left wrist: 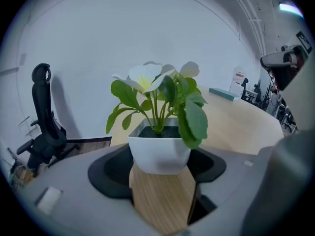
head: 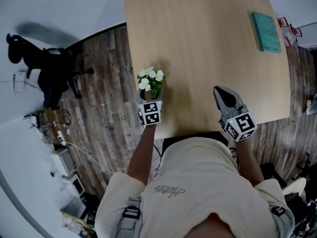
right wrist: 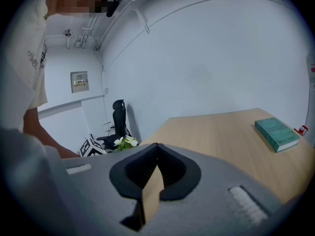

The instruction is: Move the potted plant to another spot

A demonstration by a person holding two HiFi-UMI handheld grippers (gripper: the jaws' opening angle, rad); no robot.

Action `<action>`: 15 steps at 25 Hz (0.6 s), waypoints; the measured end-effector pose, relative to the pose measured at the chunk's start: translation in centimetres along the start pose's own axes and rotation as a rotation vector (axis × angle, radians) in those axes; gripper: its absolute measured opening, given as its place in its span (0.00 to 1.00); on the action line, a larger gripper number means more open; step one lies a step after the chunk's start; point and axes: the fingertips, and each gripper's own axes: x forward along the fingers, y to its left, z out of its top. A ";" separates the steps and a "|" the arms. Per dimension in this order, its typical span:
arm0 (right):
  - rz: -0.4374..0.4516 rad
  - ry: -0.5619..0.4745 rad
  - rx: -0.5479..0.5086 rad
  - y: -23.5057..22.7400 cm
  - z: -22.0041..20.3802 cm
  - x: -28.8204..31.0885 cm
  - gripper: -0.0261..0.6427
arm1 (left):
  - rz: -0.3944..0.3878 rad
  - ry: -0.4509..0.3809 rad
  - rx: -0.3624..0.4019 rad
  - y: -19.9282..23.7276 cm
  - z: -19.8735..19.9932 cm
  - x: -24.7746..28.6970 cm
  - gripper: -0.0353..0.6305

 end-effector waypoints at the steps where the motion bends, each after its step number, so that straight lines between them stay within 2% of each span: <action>1: 0.002 -0.002 -0.002 0.2 0.0 0.0 0.04 | -0.006 0.001 -0.008 0.0 0.0 -0.3 0.58; 10: 0.001 -0.030 -0.021 1.7 0.4 -0.3 0.04 | -0.043 -0.037 -0.027 -0.4 0.4 -2.6 0.58; 15: -0.005 -0.061 -0.035 2.7 1.1 -0.8 0.04 | -0.076 -0.089 -0.027 -0.7 1.3 -4.7 0.58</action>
